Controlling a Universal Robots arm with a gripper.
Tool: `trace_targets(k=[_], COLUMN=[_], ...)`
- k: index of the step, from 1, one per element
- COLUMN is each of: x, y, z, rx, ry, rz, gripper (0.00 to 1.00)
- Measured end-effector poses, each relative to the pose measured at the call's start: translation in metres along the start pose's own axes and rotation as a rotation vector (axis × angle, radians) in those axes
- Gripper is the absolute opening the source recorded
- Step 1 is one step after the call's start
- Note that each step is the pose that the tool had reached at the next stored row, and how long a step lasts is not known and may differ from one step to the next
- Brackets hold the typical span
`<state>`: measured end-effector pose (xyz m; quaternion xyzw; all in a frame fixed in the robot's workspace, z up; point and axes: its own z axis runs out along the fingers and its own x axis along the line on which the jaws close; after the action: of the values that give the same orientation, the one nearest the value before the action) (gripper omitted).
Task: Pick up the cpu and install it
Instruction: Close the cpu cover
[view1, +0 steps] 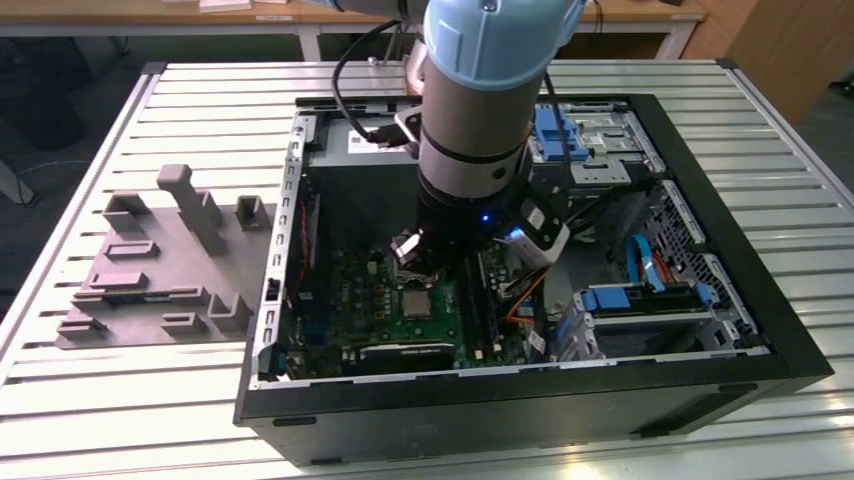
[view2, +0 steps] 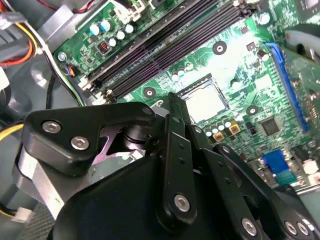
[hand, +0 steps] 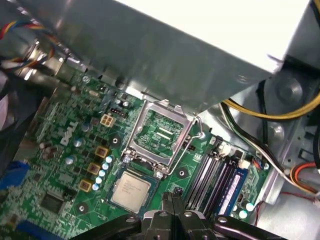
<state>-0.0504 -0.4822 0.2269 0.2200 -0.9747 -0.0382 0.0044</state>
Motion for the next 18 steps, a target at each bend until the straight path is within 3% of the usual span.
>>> trace_targets(k=[7, 18], x=[-0.0032, -0.0088], y=[-0.0016, -0.0042], z=[0.0003, 0.0001], rx=[-0.0016, -0.0069], ry=[0.0057, 0.0076], rz=[-0.081, -0.138], gripper=[0.11, 0.11])
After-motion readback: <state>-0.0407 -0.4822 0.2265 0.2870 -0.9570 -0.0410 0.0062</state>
